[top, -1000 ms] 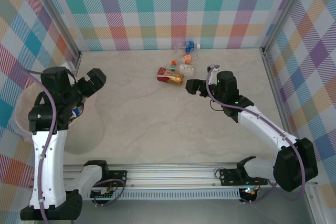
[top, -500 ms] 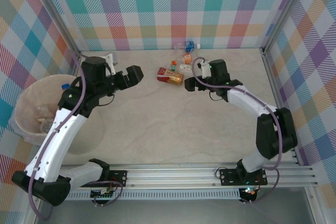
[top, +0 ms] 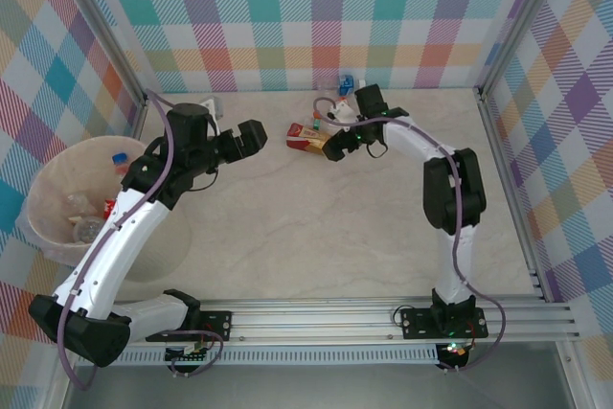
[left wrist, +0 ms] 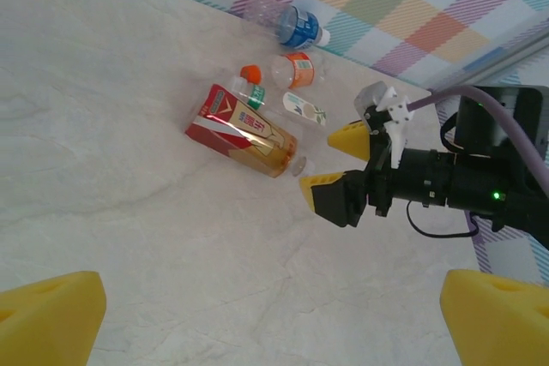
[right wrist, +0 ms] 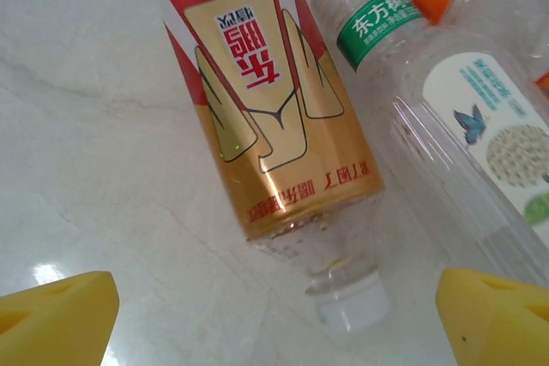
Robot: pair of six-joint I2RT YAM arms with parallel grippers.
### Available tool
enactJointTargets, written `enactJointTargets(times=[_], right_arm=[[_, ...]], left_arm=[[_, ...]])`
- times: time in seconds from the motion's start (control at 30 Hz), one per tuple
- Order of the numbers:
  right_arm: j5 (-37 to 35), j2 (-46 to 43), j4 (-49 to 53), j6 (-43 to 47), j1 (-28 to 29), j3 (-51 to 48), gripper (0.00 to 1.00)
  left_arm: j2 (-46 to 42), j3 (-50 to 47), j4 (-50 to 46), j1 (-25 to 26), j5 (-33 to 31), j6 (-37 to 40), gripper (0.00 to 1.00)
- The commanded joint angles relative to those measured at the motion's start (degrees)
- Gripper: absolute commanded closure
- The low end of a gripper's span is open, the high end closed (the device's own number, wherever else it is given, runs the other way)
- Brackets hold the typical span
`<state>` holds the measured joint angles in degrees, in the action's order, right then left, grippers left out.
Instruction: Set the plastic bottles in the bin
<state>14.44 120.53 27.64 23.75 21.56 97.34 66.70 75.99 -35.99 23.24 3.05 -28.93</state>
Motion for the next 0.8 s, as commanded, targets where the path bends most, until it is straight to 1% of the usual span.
enactJointTargets(times=[0.0, 0.13, 0.27, 0.4, 0.53, 0.63, 0.77], right_arm=[[1.1, 4.1, 5.9, 6.7, 1.4, 5.3, 0.05], [-3.7, 8.8, 5.8, 8.5, 3.1, 9.9, 0.05], [-6.1, 11.8, 5.9, 11.6, 5.2, 12.4, 0.05], [-6.7, 13.5, 6.4, 12.2, 6.4, 14.1, 0.07], [-6.8, 14.6, 4.5, 9.4, 7.0, 15.1, 0.1], [-6.0, 16.2, 4.9, 8.4, 7.2, 17.1, 0.18], [-5.6, 16.3, 6.8, 7.9, 7.3, 18.8, 0.31]], left_arm=[[0.3, -0.2, 0.5, 0.6, -2.2, 0.2, 0.0], [1.1, 0.1, -0.1, 0.5, -2.9, 0.6, 0.0], [1.7, 0.2, -0.3, 0.5, -3.2, 0.9, 0.0], [2.3, 0.2, -0.5, 0.5, -3.2, 1.1, 0.0], [2.6, -0.1, -0.5, 0.6, -3.6, 1.2, 0.0], [2.8, -0.2, -0.6, 0.5, -3.8, 1.2, 0.0], [2.6, -0.6, -1.4, 0.6, -4.5, 1.2, 0.0]])
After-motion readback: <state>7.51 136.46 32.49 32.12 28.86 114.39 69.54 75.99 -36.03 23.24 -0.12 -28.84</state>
